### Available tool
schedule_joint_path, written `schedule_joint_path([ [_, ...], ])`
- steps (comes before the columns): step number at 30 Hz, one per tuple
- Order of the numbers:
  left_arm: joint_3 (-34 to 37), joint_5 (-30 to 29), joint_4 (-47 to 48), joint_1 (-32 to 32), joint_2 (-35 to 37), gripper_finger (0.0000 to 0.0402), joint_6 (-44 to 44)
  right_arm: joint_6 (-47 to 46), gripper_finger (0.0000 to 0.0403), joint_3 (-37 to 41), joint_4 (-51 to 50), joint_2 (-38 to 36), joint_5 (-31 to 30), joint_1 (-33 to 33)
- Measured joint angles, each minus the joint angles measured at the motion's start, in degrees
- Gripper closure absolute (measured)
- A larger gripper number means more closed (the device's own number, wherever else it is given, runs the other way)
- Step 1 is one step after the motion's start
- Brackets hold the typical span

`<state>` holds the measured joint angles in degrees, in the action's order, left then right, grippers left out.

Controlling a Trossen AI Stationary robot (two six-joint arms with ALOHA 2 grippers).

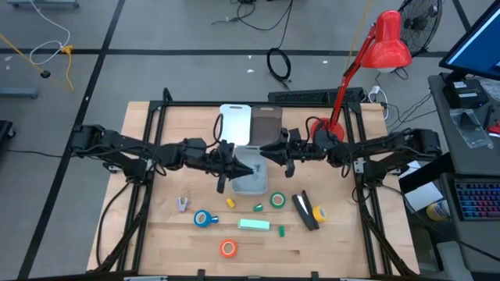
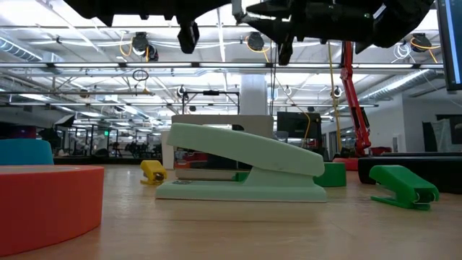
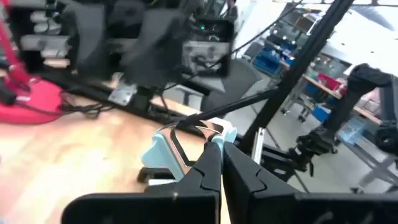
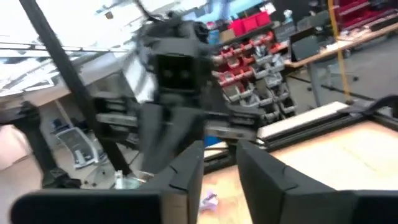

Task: Pick and place Stapler, Stapler remover, tape
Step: Put the sky blue staple remover into the white bin

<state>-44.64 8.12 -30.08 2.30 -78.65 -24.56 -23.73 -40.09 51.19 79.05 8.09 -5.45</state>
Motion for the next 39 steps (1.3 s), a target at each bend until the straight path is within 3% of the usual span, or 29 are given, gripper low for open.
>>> schedule_joint_path([
  [6,-0.05,-2.41,6.88,-1.80,1.69,0.0401,0.26,0.75,0.0260,0.00,-3.32,-2.04,4.00,-1.42],
  [13,-0.02,-10.37,20.64,-7.05,6.25,0.0401,3.83,0.57,0.0246,2.01,-14.19,-6.75,5.39,-2.87],
  [18,-0.02,-14.35,22.44,-13.35,6.33,0.0401,3.87,-2.62,0.0251,5.56,-19.67,-11.18,5.47,-3.72],
  [24,-0.02,-14.96,22.91,-22.96,4.67,0.0401,5.42,-6.62,0.0253,10.44,-19.75,-16.78,5.47,-4.02],
  [30,-0.01,-14.04,23.68,-27.65,2.35,0.0401,11.09,-8.59,0.0256,13.56,-19.80,-21.17,5.08,-4.02],
  [34,-4.75,-14.88,32.12,-27.59,-1.53,0.0402,18.80,-8.59,0.0259,14.72,-19.35,-22.88,2.25,-4.02],
  [39,-15.79,-18.61,43.29,-26.80,-9.55,0.0402,31.49,-8.24,0.0257,15.10,-19.23,-24.11,0.70,-4.64],
])
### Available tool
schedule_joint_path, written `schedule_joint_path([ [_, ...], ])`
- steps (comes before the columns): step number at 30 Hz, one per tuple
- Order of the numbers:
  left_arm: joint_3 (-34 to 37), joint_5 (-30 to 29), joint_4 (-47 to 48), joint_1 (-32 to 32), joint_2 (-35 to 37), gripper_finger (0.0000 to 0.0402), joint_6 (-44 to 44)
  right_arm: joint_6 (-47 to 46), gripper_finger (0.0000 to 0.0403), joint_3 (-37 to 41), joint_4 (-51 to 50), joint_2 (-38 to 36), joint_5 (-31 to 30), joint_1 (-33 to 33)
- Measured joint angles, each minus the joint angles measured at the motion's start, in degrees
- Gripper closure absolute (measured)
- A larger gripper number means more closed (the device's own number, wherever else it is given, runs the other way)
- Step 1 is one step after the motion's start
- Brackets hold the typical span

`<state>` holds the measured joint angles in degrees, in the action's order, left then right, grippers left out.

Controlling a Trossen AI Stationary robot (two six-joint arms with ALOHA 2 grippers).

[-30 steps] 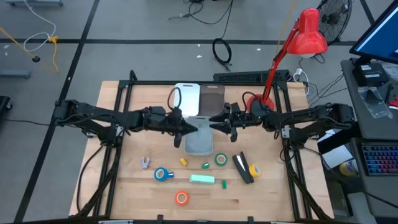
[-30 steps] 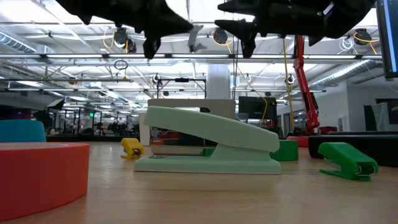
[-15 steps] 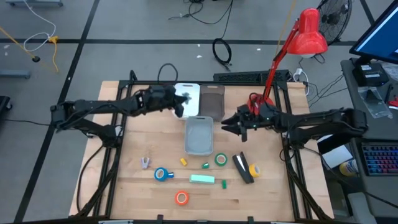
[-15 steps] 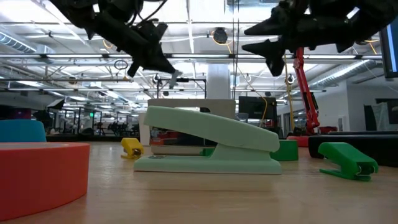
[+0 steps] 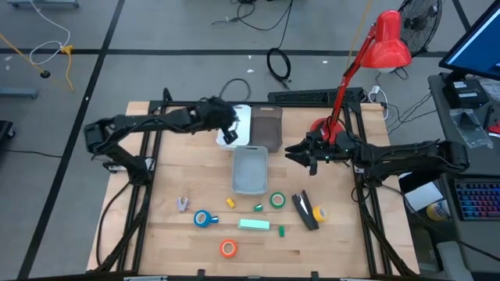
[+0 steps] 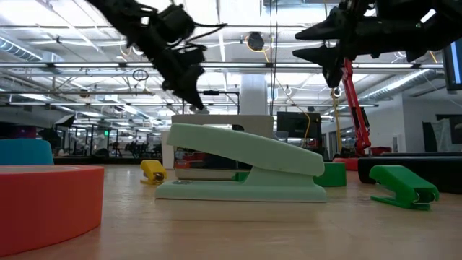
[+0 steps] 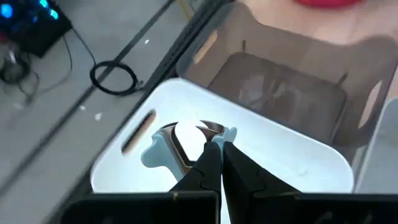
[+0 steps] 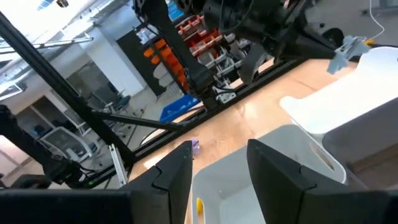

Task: Pick and place Stapler, Stapler remover, tape
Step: Put the sky blue staple remover into the white bin

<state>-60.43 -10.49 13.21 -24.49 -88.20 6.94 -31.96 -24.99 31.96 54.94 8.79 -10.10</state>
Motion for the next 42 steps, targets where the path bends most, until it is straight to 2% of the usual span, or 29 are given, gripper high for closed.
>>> schedule_joint_path([
  [6,-12.57,-1.51,10.69,-1.53,-10.78,0.0402,10.71,0.86,0.0259,0.00,-0.43,-0.09,0.18,-0.08],
  [12,-19.64,0.47,19.23,-3.49,-18.21,0.0401,15.20,0.84,0.0258,0.00,-0.46,-0.09,0.28,-0.06],
  [17,-20.42,5.26,20.45,-4.26,-20.55,0.0401,15.95,1.15,0.0260,0.00,-0.54,-0.09,0.36,-0.06],
  [26,-20.37,5.82,21.17,-5.49,-24.08,0.0401,16.31,1.33,0.0258,0.00,-0.54,-0.09,0.29,-0.06],
  [32,-20.26,8.50,21.29,-6.62,-24.99,0.0400,15.24,1.35,0.0260,-0.02,-0.54,-0.09,0.29,-0.06],
  [42,-20.23,8.95,20.25,-6.88,-25.60,0.0396,14.82,1.35,0.0261,-0.02,-0.52,-0.09,0.27,-0.06],
])
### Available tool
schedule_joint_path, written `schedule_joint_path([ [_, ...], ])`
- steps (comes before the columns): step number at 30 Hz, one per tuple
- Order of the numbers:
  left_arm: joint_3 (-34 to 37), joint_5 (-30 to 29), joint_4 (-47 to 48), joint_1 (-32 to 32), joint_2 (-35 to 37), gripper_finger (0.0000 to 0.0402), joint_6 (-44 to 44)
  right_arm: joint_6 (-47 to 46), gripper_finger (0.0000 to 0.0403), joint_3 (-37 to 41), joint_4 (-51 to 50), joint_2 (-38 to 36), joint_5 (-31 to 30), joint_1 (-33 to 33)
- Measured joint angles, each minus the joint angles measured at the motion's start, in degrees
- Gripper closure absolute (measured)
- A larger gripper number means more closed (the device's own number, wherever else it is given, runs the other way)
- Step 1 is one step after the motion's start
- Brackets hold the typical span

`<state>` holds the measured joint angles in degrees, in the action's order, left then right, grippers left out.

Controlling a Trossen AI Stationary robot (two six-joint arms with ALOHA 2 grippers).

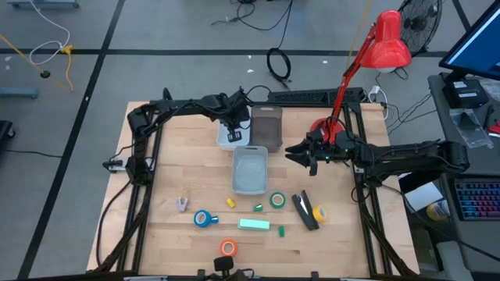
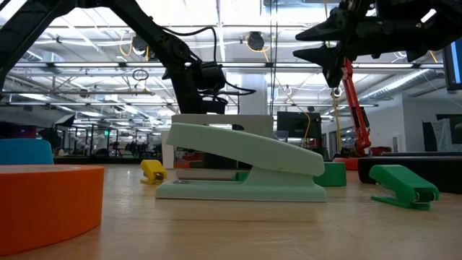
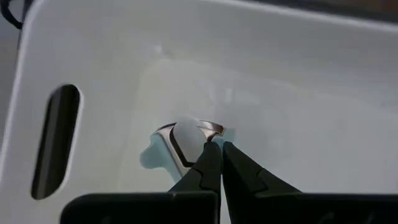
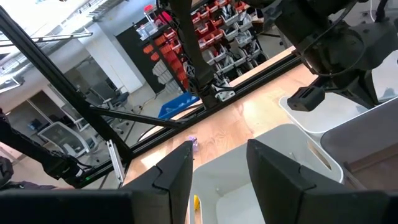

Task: Pick and place Stapler, Stapler remover, tape
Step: Put the sky blue staple remover into the white bin, then put the violet staple remover into the white bin

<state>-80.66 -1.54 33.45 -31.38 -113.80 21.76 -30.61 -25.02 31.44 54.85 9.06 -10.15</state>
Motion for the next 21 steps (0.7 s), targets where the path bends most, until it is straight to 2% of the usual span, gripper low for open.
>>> schedule_joint_path([
  [10,0.07,0.22,0.28,-0.05,0.07,0.0367,0.07,0.00,0.0259,0.00,0.00,0.00,0.00,0.00],
  [21,-1.94,-1.02,2.82,-0.04,0.28,0.0261,-1.20,0.00,0.0258,-0.04,0.00,0.00,0.00,0.00],
])
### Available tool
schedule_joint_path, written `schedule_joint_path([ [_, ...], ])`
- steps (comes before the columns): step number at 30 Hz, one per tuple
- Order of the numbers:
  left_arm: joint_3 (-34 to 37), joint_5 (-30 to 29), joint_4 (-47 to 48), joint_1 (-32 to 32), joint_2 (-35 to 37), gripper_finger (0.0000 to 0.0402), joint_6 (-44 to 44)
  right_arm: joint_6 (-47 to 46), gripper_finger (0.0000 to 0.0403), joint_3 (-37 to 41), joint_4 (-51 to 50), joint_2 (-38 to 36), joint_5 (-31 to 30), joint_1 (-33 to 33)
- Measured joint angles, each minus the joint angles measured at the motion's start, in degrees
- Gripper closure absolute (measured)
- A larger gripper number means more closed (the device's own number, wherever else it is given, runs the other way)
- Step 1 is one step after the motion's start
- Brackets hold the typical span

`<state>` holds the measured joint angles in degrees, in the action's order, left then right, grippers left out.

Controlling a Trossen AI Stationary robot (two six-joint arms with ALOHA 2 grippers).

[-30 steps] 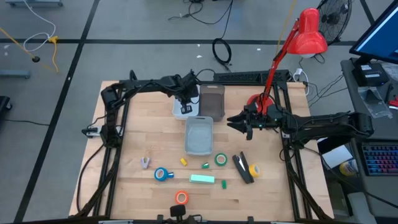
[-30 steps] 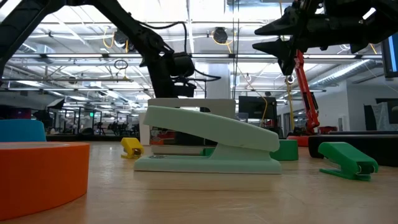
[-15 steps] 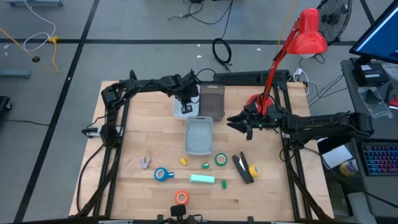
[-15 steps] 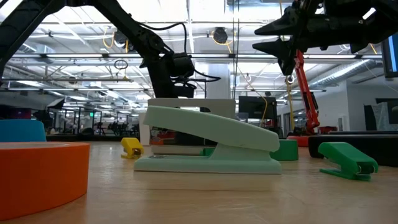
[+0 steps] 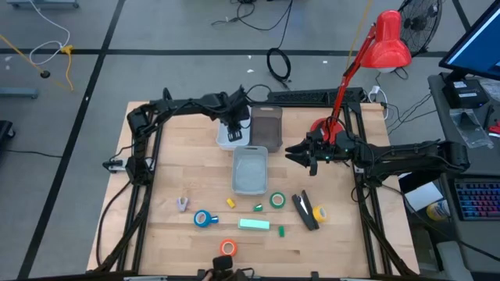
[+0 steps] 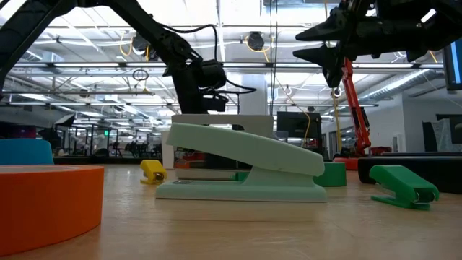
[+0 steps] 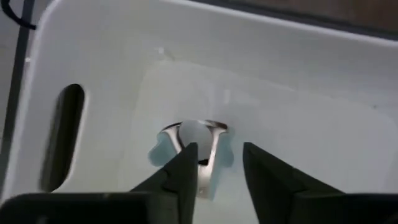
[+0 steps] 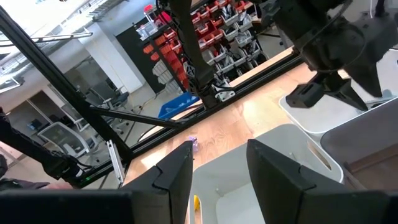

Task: Pick and place Stapler, Stapler remover, tape
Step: Put the violet staple remover into the white bin

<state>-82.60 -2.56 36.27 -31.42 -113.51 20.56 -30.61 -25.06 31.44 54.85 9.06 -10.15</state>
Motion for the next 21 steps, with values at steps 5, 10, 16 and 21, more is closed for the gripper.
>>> schedule_joint_path([
  [5,-5.58,-1.94,7.16,0.18,0.02,0.0234,-0.95,0.00,0.0261,0.00,0.00,0.00,0.00,0.00],
  [10,-13.99,-1.80,19.82,1.59,0.09,0.0234,-6.96,0.00,0.0258,0.00,0.00,0.00,-0.01,0.00],
  [16,-15.70,1.50,28.49,6.88,4.68,0.0244,-16.32,0.16,0.0259,0.00,-0.27,0.00,0.10,0.01],
  [21,-13.31,0.59,33.94,13.82,10.00,0.0250,-22.98,1.10,0.0258,0.00,-0.50,0.02,0.13,0.02],
])
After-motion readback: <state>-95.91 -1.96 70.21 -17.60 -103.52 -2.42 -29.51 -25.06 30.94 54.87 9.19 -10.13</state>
